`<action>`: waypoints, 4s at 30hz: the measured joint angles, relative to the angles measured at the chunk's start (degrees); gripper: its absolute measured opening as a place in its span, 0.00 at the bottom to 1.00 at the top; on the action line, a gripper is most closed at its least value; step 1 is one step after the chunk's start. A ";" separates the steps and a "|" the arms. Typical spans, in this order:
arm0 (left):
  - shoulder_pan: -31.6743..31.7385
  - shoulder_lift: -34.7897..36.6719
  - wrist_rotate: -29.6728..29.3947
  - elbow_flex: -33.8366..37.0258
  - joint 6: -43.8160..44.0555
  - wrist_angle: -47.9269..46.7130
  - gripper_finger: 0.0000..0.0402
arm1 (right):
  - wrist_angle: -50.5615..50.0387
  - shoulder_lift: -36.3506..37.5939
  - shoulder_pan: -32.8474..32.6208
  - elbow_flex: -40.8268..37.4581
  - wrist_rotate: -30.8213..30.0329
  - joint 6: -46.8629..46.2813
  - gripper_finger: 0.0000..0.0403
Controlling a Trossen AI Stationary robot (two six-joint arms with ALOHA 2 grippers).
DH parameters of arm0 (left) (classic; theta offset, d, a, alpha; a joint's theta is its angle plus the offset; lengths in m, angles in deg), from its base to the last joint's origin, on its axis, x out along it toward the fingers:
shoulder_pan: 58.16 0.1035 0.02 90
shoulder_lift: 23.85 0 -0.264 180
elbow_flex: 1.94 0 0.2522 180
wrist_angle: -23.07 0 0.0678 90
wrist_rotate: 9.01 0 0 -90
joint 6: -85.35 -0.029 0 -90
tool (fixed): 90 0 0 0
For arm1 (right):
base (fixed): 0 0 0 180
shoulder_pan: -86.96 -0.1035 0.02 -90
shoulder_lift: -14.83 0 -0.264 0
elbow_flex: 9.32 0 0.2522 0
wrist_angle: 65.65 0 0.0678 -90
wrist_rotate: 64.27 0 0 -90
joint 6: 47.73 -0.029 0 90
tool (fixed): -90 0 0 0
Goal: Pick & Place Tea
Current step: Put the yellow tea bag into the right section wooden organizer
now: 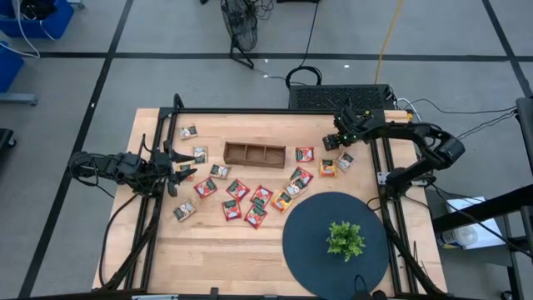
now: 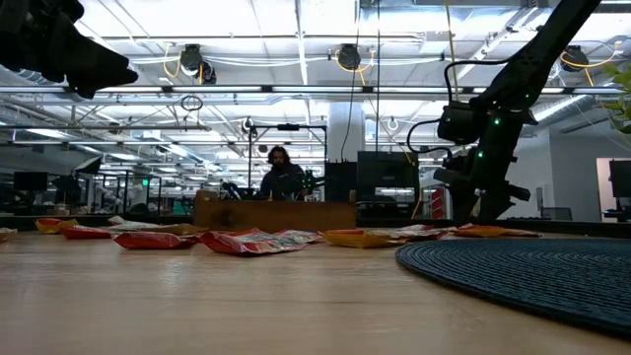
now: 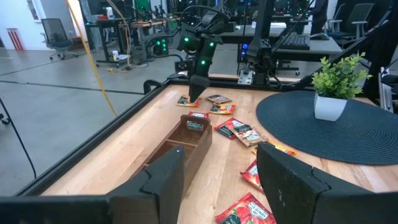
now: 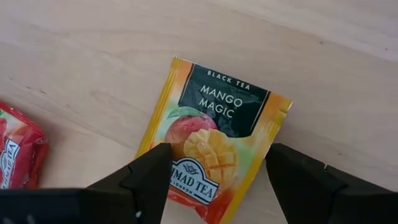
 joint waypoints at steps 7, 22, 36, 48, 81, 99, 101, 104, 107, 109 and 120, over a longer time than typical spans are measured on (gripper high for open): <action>0.02 0.00 0.00 0.01 0.00 0.00 0.50 | -0.05 0.00 0.01 0.00 -0.07 0.12 0.48; 0.02 0.00 0.00 -0.01 0.00 0.00 0.50 | -0.21 -0.04 -0.02 -0.09 -0.67 6.48 0.01; 0.01 0.02 0.00 -0.01 -0.02 0.01 0.50 | 5.37 7.37 -3.95 -0.09 -1.77 7.81 0.00; 0.01 0.02 0.00 0.00 0.00 0.02 0.50 | 19.51 15.00 -16.67 -0.09 -4.68 7.64 0.00; 0.01 0.02 0.00 -0.01 0.00 0.00 0.50 | 65.18 -16.04 -32.79 0.31 -10.81 18.89 0.00; 0.02 0.02 0.00 -0.01 0.00 0.00 0.50 | 63.88 -13.10 -33.09 2.11 -10.82 23.81 0.29; 0.00 0.00 0.02 -0.01 0.00 0.00 0.50 | 55.09 -11.23 -32.43 5.79 -10.46 23.46 0.32; 0.02 0.00 0.05 -0.01 0.00 0.02 0.50 | 33.77 -9.56 -31.00 14.74 -10.38 23.93 0.36; 0.02 0.02 0.33 0.01 0.00 0.02 0.50 | 16.02 -9.76 -29.54 24.08 -8.35 24.31 0.37; 0.02 0.00 0.46 -0.01 0.00 0.01 0.50 | 8.69 -10.61 -28.54 29.27 -4.88 24.58 0.38; 0.01 0.01 0.90 0.00 0.00 0.00 0.50 | -1.35 -17.17 -31.57 37.41 2.90 29.60 0.10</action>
